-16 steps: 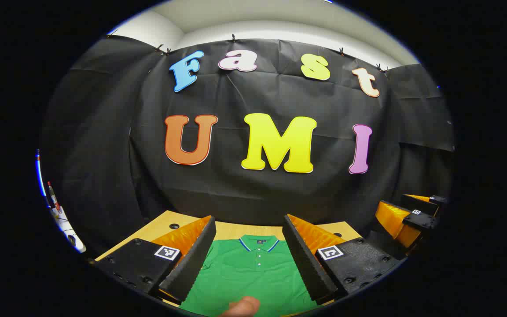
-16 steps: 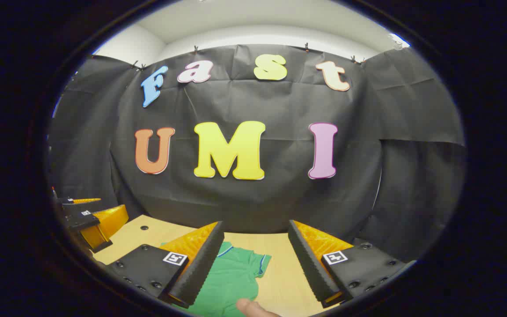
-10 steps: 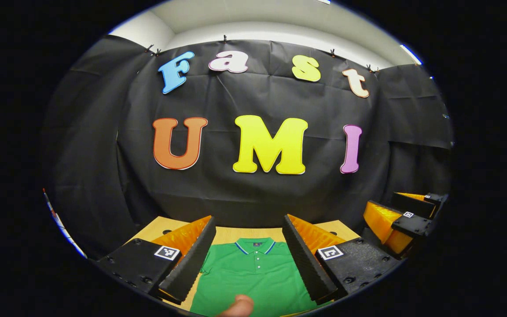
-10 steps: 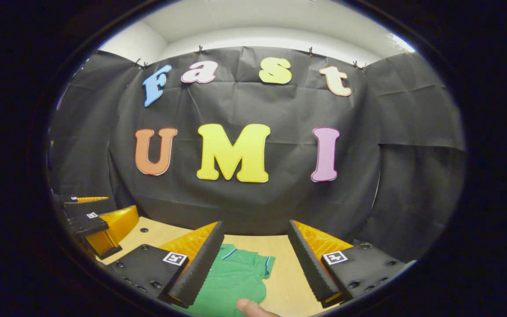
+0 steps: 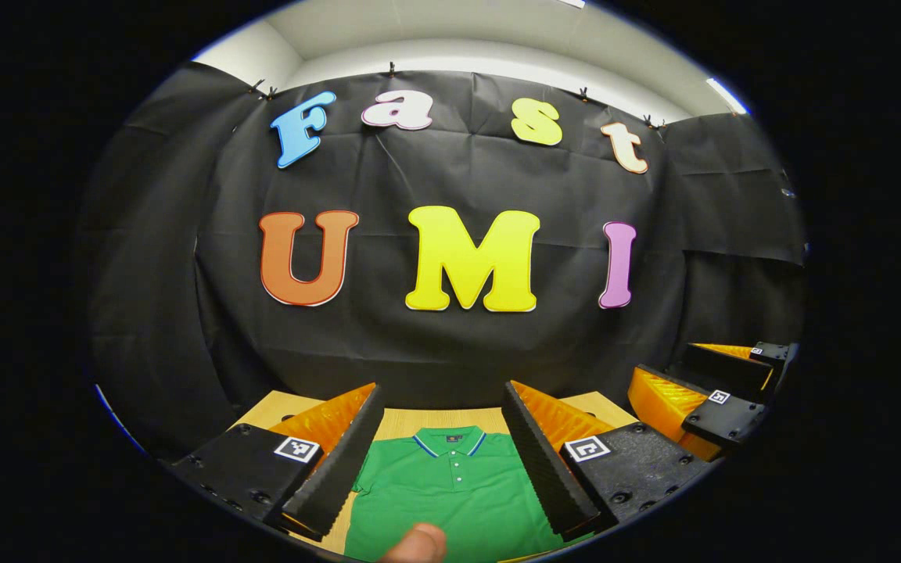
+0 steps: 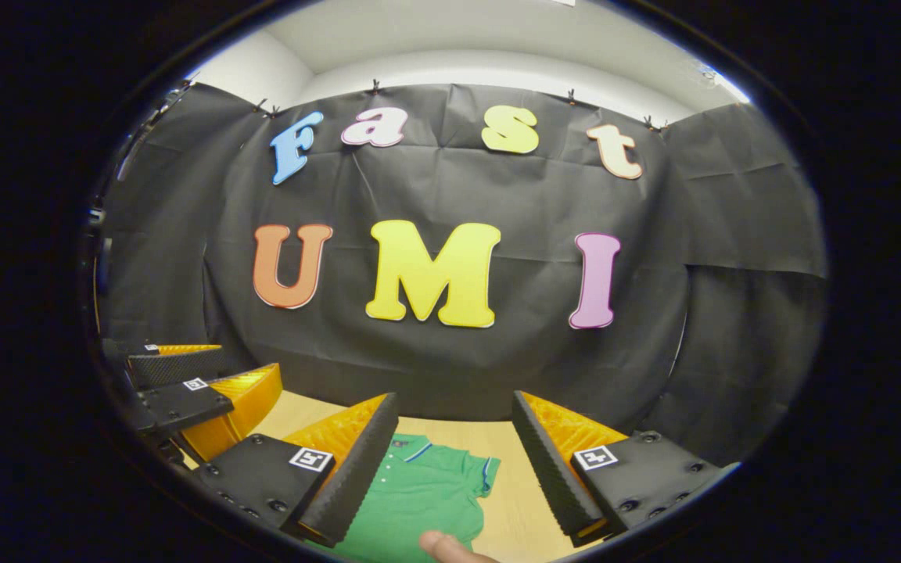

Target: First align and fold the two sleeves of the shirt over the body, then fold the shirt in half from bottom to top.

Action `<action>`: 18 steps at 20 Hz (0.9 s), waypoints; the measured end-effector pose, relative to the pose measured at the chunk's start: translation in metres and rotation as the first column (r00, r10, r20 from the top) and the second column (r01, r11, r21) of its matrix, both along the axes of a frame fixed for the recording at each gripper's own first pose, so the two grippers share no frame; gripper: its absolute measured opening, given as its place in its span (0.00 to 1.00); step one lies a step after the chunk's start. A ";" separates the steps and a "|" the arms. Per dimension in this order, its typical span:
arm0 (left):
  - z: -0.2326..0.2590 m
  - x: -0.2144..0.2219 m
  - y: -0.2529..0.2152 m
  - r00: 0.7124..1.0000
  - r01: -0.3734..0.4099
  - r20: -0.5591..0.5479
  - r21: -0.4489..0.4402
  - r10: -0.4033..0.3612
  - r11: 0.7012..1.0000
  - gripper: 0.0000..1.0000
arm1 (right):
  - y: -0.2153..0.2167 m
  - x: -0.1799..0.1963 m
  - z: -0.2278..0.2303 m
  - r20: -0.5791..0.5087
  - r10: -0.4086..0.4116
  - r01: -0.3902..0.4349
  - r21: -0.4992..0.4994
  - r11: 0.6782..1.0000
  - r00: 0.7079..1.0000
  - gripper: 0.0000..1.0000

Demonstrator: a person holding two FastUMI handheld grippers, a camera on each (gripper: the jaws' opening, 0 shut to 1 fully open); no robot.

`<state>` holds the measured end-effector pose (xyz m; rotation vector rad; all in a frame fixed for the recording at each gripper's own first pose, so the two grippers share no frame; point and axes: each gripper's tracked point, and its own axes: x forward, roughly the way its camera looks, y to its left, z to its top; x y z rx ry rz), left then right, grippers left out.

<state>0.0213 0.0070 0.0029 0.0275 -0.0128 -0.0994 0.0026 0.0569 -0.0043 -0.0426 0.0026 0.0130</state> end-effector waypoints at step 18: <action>-0.020 0.021 -0.002 0.998 -0.030 -0.052 -0.015 0.029 0.999 0.98 | -0.023 0.060 -0.052 -0.145 -0.008 0.014 0.035 0.999 0.989 0.96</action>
